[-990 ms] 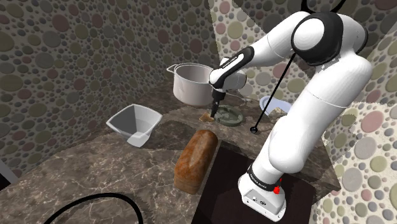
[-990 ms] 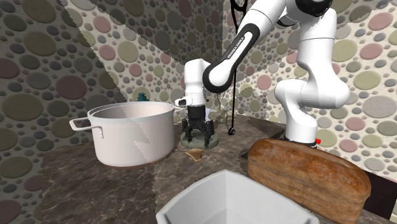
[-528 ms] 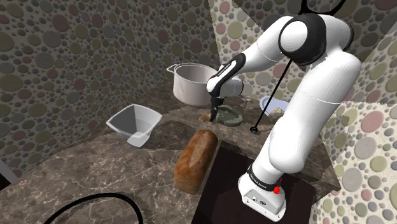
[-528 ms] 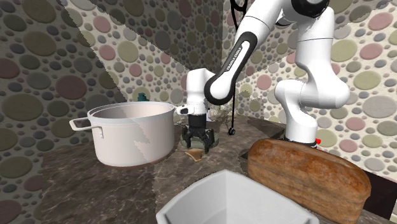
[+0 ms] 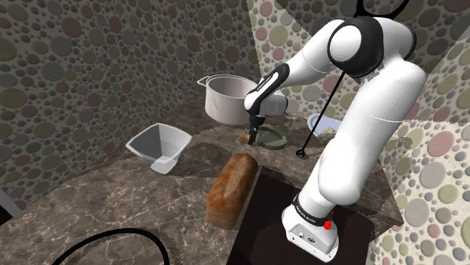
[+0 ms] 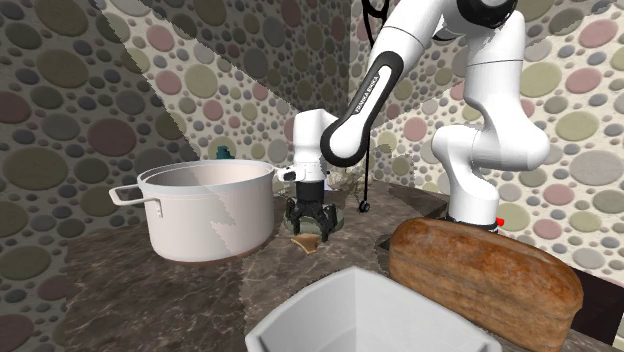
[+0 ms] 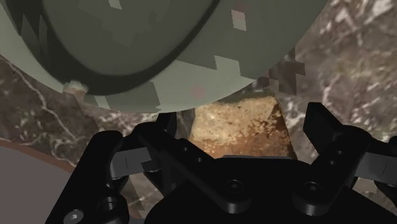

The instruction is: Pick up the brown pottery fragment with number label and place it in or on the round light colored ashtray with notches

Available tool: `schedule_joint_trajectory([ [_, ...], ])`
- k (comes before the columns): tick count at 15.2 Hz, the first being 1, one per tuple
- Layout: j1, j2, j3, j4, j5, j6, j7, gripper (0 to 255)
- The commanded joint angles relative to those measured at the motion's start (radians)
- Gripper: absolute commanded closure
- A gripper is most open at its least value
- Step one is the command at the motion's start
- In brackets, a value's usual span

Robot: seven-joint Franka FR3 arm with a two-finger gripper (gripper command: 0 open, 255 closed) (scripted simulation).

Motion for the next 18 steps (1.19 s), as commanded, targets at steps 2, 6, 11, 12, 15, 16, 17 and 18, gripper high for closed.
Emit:
schedule_joint_trajectory([
  [2, 0.000, 0.000, 0.000, 0.000, 0.000, 0.000, 0.000, 255],
  [6, 0.000, 0.000, 0.000, 0.000, 0.000, 0.000, 0.000, 255],
  [11, 0.001, -0.017, -0.005, 0.000, -0.023, -0.013, 0.017, 255],
  [12, 0.002, -0.035, -0.009, 0.001, -0.046, -0.027, 0.034, 255],
  [15, -0.001, -0.085, -0.015, 0.004, -0.107, -0.070, 0.079, 255],
  [16, -0.003, -0.101, -0.015, 0.006, -0.125, -0.085, 0.093, 255],
  [17, -0.005, -0.117, -0.015, 0.008, -0.142, -0.100, 0.105, 255],
  [18, -0.008, -0.133, -0.014, 0.011, -0.157, -0.115, 0.117, 255],
])
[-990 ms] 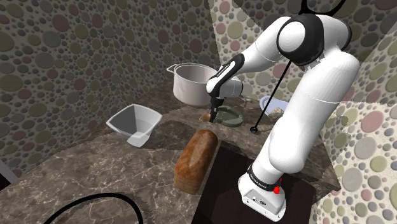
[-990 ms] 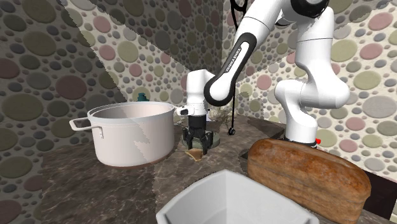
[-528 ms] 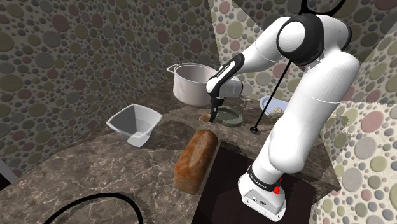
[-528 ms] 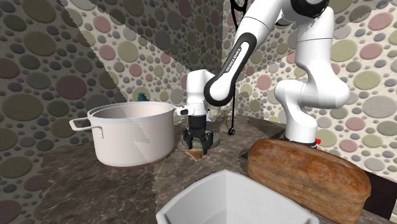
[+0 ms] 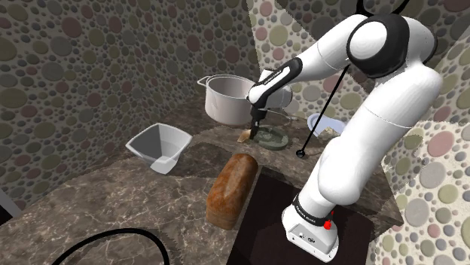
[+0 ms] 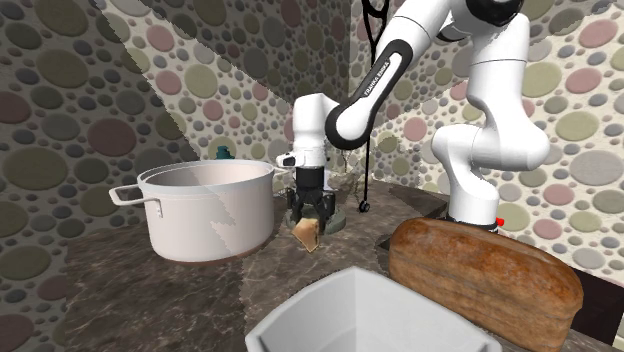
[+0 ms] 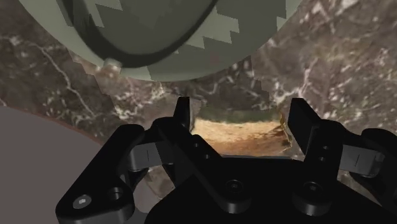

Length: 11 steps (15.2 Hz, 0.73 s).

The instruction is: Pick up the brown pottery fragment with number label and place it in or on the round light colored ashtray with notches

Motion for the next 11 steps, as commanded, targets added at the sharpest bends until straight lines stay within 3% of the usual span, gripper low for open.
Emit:
schedule_joint_trajectory([
  [1, -0.006, -0.032, 0.002, 0.004, -0.033, -0.031, 0.024, 255],
  [11, -0.033, -0.164, 0.030, 0.046, -0.129, -0.187, 0.102, 255],
])
